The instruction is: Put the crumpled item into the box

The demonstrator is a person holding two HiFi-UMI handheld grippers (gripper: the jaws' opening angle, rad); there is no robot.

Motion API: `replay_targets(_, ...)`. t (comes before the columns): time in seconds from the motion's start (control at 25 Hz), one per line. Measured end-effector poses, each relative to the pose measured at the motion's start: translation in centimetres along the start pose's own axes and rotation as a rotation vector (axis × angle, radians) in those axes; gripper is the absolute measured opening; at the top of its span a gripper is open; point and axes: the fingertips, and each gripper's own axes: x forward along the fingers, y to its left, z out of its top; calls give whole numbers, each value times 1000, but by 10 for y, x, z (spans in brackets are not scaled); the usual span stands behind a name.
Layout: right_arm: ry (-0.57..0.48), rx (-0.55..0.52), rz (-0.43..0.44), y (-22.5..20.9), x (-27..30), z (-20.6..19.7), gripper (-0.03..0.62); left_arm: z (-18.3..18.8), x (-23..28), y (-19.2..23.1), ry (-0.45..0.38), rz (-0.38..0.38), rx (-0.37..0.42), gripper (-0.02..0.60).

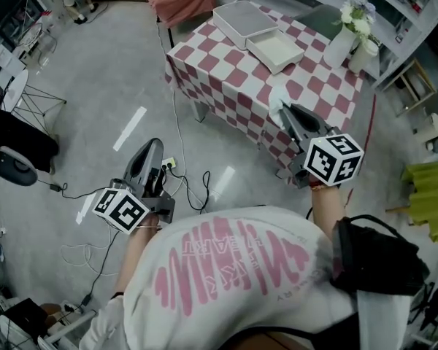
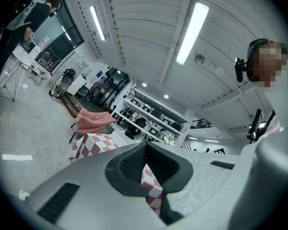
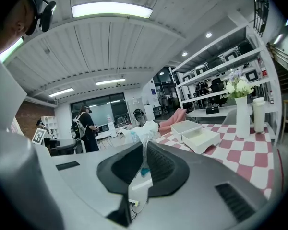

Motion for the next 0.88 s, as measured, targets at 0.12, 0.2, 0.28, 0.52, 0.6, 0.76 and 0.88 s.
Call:
replay_targets(0.12, 15, -13, -8, 1, 0, -5, 23, -7, 0, 5, 30, 6, -11, 8)
replay_targets(0.2, 36, -17, -28, -4, -2, -13, 23, -12, 3, 7, 37, -4, -26, 8)
replay_targets(0.28, 57, -2, -51, -13, -4, -22, 23, -19, 9, 6, 45, -20, -35, 8)
replay_targets(0.52, 75, 31, -85, -44, 2, -31, 23, -37, 36, 11, 93, -15, -31, 8)
replay_targets(0.6, 76, 33, -82, -52, 11, -30, 23, -36, 46, 14, 94, -25, -37, 8)
replay_targets(0.76, 81, 27, -62, -68, 38, -22, 23, -25, 69, 23, 80, -25, -27, 8)
replay_targets(0.88, 68, 27, -49, -83, 63, -9, 23, -15, 92, 32, 68, -25, -15, 8)
